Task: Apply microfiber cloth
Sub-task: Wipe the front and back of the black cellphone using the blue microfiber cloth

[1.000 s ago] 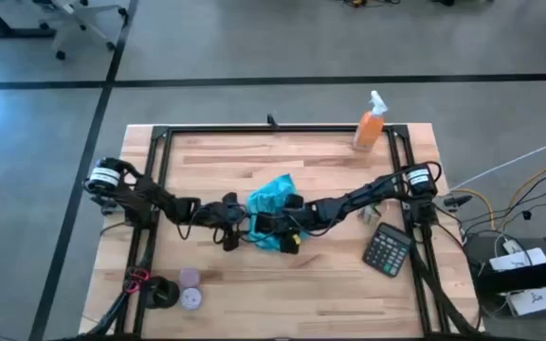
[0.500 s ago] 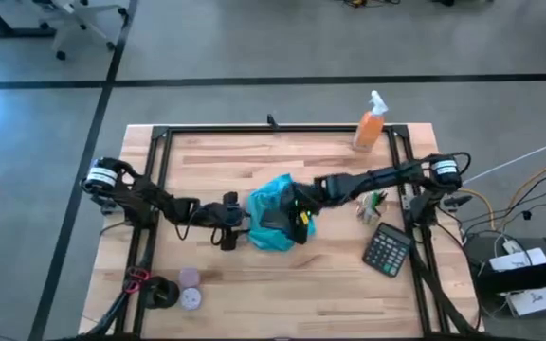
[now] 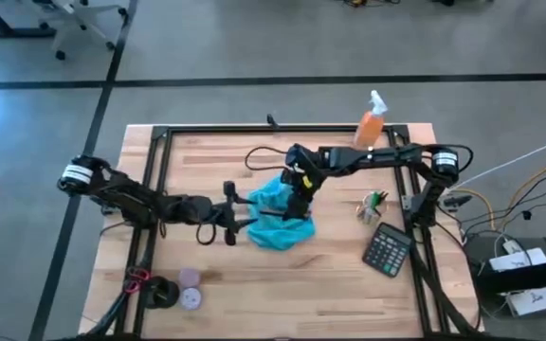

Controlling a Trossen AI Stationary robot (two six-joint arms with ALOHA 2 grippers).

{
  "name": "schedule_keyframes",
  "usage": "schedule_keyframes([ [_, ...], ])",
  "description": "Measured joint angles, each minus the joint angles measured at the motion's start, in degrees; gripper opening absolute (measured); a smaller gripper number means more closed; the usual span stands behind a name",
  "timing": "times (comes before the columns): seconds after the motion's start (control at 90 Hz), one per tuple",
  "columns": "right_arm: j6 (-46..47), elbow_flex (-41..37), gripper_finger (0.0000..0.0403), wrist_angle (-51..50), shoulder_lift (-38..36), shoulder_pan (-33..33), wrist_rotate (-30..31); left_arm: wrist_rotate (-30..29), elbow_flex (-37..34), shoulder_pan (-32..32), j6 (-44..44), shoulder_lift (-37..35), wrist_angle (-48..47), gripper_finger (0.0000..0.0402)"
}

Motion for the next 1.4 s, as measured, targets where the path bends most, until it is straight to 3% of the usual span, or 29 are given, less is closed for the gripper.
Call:
schedule_keyframes([
  [0.156, -0.37, 0.02, 0.0315, 0.81, -0.01, 0.34, -0.71, 3.96, 3.37, 0.63, -0.01, 4.07, 2.91, 0.0229],
  [0.356, -0.64, 0.09, 0.0315, 1.73, -0.01, 0.77, -0.62, 4.37, 8.33, 0.7, 0.9, 9.68, 2.77, 0.0201],
  [0.467, -1.95, 0.09, 0.0316, 2.15, -0.01, 0.79, -0.61, 4.42, 9.19, 0.68, 0.25, 10.69, 2.7, 0.0153],
  [0.633, -3.95, 0.15, 0.0341, 2.09, 0.13, 0.77, -0.46, 4.73, 9.1, 0.72, -1.21, 10.28, 1.95, 0.0027],
  [0.922, -13.95, 0.15, 0.0349, 1.24, -4.16, 0.74, 0.46, 5.55, 9.07, 1.17, -16.74, 10.16, -4.74, 0.0008],
  [1.022, -18.0, 0.24, 0.035, -1.07, -8.35, 0.81, 6.06, 10.64, 9.09, 3.0, -27.28, 10.03, -5.12, 0.0008],
  [1.222, -28.33, -1.02, 0.0351, -3.46, -14.45, 5.83, 30.86, 18.68, 11.14, 10.76, -50.77, 10.27, -8.72, 0.0008],
  [1.4, -29.86, -4.69, 0.0352, -0.31, -13.38, 9.15, 37.79, 26.05, 11.21, 14.63, -62.72, 12.55, -9.39, 0.0032],
])
